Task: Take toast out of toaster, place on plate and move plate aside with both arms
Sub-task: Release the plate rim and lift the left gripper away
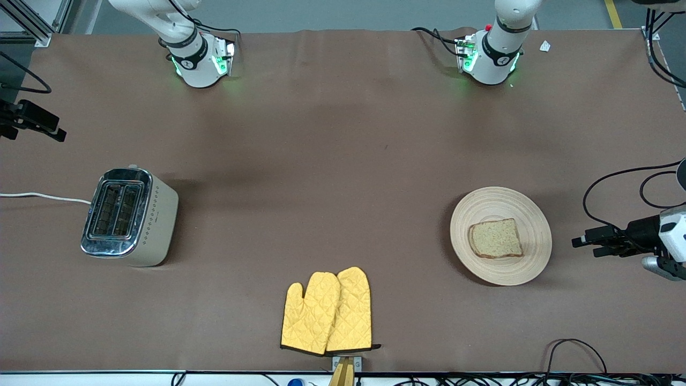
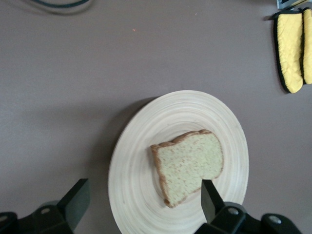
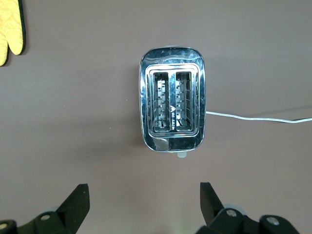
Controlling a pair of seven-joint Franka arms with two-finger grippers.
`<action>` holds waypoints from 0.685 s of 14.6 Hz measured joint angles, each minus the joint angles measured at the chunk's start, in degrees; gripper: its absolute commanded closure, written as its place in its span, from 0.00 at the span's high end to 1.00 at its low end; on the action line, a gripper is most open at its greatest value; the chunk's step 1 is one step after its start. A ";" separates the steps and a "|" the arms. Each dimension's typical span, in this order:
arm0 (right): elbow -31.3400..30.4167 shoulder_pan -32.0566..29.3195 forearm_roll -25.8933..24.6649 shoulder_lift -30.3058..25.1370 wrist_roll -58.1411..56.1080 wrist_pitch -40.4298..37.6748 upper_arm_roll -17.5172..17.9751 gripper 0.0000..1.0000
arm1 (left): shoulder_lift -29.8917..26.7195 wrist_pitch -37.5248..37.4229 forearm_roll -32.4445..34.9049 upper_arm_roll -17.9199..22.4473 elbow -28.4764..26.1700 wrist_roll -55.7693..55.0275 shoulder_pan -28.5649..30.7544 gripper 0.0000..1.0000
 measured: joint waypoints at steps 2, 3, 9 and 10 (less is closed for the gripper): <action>0.00 0.00 0.00 0.00 0.00 -0.08 0.00 1.00 | -4.13 -4.22 3.82 -3.44 0.11 -8.87 -0.43 1.00; 0.00 0.00 0.00 0.00 0.00 -0.08 0.00 1.00 | -6.24 -6.52 5.46 -5.06 0.14 -12.92 -0.58 1.00; 0.00 0.00 0.00 0.00 0.01 -0.11 0.01 1.00 | -16.17 -16.74 12.29 -13.01 0.06 -26.34 -1.16 1.00; -0.01 0.00 0.00 0.00 0.01 -0.12 0.01 1.00 | -17.41 -17.59 12.39 -13.20 0.06 -26.38 -1.25 1.00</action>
